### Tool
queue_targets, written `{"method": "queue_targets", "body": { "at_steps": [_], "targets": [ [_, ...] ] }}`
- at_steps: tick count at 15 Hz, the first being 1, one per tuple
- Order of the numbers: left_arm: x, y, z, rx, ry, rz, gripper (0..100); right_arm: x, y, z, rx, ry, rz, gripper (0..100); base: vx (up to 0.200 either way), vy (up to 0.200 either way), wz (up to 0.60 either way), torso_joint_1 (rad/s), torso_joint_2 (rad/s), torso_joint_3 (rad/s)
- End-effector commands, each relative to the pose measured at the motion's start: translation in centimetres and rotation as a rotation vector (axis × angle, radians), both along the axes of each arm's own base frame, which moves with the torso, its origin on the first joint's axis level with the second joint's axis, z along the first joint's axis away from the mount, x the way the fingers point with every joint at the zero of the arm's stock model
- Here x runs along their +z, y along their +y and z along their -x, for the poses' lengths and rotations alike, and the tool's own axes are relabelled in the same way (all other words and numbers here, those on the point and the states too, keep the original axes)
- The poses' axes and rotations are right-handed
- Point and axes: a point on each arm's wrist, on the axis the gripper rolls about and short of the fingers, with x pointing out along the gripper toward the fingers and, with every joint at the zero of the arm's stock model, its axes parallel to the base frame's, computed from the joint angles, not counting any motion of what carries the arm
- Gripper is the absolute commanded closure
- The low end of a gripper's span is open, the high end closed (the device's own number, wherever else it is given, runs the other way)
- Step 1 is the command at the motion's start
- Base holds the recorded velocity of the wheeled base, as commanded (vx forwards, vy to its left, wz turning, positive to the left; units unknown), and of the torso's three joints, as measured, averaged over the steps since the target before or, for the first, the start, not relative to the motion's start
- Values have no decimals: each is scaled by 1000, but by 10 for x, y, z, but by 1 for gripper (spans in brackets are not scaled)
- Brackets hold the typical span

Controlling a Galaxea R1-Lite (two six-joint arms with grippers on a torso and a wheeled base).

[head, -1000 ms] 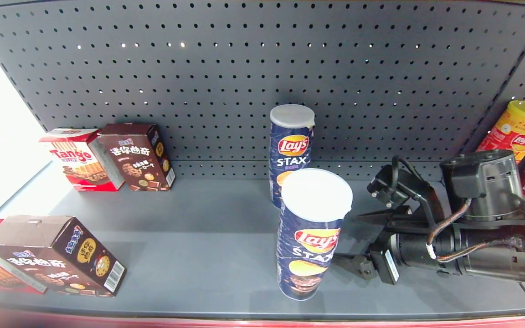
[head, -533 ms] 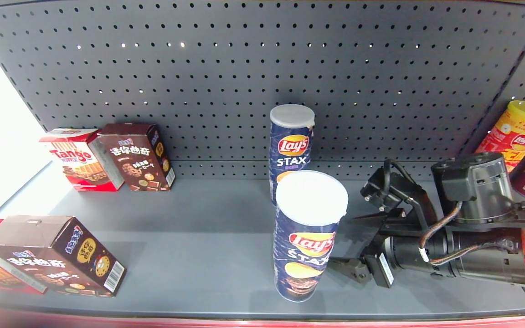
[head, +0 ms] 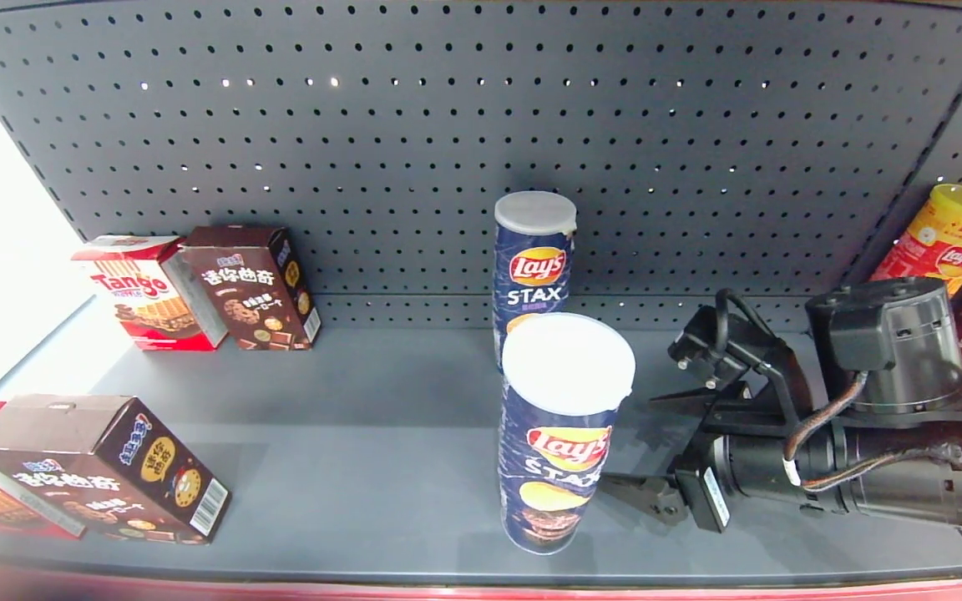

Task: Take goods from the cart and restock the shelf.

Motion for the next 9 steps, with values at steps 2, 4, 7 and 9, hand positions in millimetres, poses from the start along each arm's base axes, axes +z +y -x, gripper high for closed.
{"method": "queue_targets", "body": {
  "at_steps": [2,4,7,9],
  "targets": [
    [0,0,0,0,2,-1,0,0,5,6,31,1,1,0,0,0,0,0,0,0],
    [0,0,0,0,2,-1,0,-1,6,7,35,1,1,0,0,0,0,0,0,0],
    [0,0,0,0,2,-1,0,-2,-2,9,18,3,1,0,0,0,0,0,0,0],
    [0,0,0,0,2,-1,0,0,-9,12,-1,-4,-7,0,0,0,0,0,0,0]
  ]
}}
